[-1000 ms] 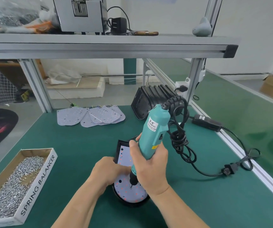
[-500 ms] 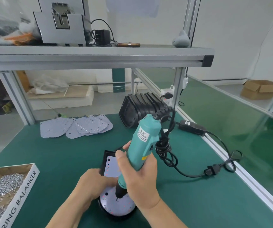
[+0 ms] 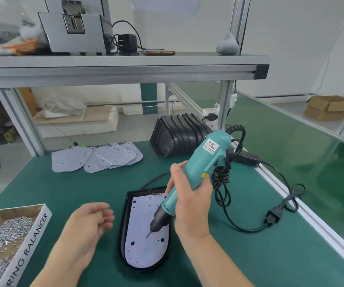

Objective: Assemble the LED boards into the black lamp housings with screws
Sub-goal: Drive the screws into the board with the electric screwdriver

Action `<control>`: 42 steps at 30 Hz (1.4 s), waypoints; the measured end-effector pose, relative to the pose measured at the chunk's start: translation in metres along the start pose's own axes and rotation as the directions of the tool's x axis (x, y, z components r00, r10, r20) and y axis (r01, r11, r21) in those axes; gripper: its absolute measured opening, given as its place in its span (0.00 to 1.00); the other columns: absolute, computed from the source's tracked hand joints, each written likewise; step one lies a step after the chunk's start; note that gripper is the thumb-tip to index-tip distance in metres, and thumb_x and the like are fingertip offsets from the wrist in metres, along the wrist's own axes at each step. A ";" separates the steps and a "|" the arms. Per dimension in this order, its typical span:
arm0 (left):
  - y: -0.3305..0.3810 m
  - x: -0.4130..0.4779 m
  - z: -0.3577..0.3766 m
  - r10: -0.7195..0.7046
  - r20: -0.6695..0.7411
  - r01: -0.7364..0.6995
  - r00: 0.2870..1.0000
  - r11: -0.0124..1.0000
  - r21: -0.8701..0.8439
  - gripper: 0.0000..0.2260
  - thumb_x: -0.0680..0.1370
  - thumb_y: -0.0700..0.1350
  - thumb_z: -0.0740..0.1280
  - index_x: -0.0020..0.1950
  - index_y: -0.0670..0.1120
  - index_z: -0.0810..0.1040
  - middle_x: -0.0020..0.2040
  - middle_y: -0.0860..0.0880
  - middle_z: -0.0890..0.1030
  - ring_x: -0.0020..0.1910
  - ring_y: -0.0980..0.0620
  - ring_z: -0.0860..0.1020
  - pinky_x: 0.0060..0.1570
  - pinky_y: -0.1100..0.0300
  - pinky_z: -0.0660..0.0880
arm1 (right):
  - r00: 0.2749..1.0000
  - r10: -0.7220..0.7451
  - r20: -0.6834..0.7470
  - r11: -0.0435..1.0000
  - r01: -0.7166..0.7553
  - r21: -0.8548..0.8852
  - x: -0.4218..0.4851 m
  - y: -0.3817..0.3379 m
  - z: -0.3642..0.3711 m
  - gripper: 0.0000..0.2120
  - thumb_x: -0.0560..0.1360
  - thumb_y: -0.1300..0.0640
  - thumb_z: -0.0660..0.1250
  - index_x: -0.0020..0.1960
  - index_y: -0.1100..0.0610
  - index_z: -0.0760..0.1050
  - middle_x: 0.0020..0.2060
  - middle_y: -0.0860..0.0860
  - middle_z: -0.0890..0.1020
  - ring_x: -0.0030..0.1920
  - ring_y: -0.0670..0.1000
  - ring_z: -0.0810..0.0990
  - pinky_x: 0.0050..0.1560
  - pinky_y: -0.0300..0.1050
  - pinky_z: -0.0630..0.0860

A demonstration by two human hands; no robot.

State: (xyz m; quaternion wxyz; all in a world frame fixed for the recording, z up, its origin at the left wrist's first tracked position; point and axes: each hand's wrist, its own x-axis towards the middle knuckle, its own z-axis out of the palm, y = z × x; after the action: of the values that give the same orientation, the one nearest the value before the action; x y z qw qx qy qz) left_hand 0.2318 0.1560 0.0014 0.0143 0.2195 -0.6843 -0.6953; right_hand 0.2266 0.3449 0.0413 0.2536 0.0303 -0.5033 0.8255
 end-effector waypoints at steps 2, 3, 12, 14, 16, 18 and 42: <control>0.007 -0.003 -0.003 -0.049 0.085 0.069 0.995 0.963 -0.259 0.13 0.80 0.23 0.53 0.51 0.31 0.76 0.45 0.37 0.79 0.42 0.45 0.79 0.30 0.66 0.79 | 0.999 0.005 -0.041 1.000 -0.005 0.002 0.006 0.000 0.001 0.09 0.70 0.53 0.72 0.42 0.56 0.73 0.28 0.53 0.73 0.27 0.50 0.72 0.32 0.38 0.72; 0.010 -0.007 -0.002 -0.057 0.127 0.095 0.990 0.942 -0.322 0.13 0.80 0.23 0.53 0.51 0.31 0.76 0.46 0.36 0.80 0.43 0.45 0.81 0.32 0.66 0.80 | 0.998 0.003 -0.057 1.000 -0.003 0.005 0.009 0.001 0.002 0.09 0.71 0.54 0.71 0.42 0.56 0.73 0.28 0.52 0.74 0.28 0.50 0.72 0.32 0.38 0.72; 0.001 -0.022 0.020 -0.075 0.322 0.192 0.944 0.917 -0.351 0.06 0.81 0.32 0.61 0.52 0.30 0.76 0.37 0.37 0.83 0.29 0.51 0.83 0.26 0.66 0.78 | 0.988 0.020 -0.152 0.997 -0.009 0.071 0.027 -0.008 0.008 0.08 0.71 0.55 0.71 0.39 0.51 0.72 0.27 0.51 0.73 0.27 0.49 0.71 0.31 0.38 0.71; 0.002 -0.026 0.026 -0.075 0.342 0.191 0.937 0.928 -0.320 0.05 0.76 0.33 0.67 0.49 0.31 0.78 0.35 0.40 0.82 0.26 0.53 0.80 0.24 0.67 0.76 | 0.986 0.014 -0.163 0.997 -0.001 0.075 0.028 -0.008 0.009 0.08 0.72 0.55 0.71 0.39 0.51 0.72 0.27 0.52 0.73 0.27 0.50 0.71 0.31 0.38 0.72; 0.003 -0.029 0.028 -0.100 0.367 0.233 0.925 0.911 -0.339 0.08 0.68 0.35 0.71 0.45 0.33 0.81 0.35 0.41 0.81 0.26 0.54 0.79 0.24 0.68 0.76 | 0.984 0.012 -0.177 0.997 0.001 0.076 0.030 -0.008 0.010 0.07 0.72 0.55 0.71 0.41 0.52 0.72 0.28 0.51 0.73 0.28 0.50 0.72 0.32 0.39 0.72; 0.007 -0.030 0.030 -0.145 0.399 0.312 0.905 0.864 -0.395 0.08 0.65 0.33 0.71 0.43 0.33 0.83 0.37 0.39 0.82 0.29 0.52 0.81 0.26 0.67 0.77 | 0.982 0.008 -0.190 0.997 0.006 0.072 0.032 -0.009 0.012 0.07 0.72 0.54 0.70 0.41 0.51 0.72 0.28 0.51 0.74 0.29 0.50 0.72 0.33 0.40 0.72; 0.002 -0.039 0.045 -0.030 0.263 0.173 0.964 0.825 -0.538 0.04 0.67 0.31 0.70 0.40 0.36 0.84 0.40 0.39 0.84 0.37 0.47 0.85 0.36 0.64 0.81 | 0.971 -0.059 -0.230 0.998 0.066 0.022 0.032 -0.007 0.019 0.07 0.74 0.56 0.69 0.41 0.52 0.72 0.27 0.50 0.74 0.28 0.50 0.73 0.33 0.39 0.72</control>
State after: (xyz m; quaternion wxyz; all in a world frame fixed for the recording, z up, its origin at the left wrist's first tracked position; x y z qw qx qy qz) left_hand 0.2517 0.2109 0.0134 -0.0434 0.1556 -0.4359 -0.8854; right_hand 0.1977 0.3438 0.0662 0.3355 -0.0455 -0.4573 0.8223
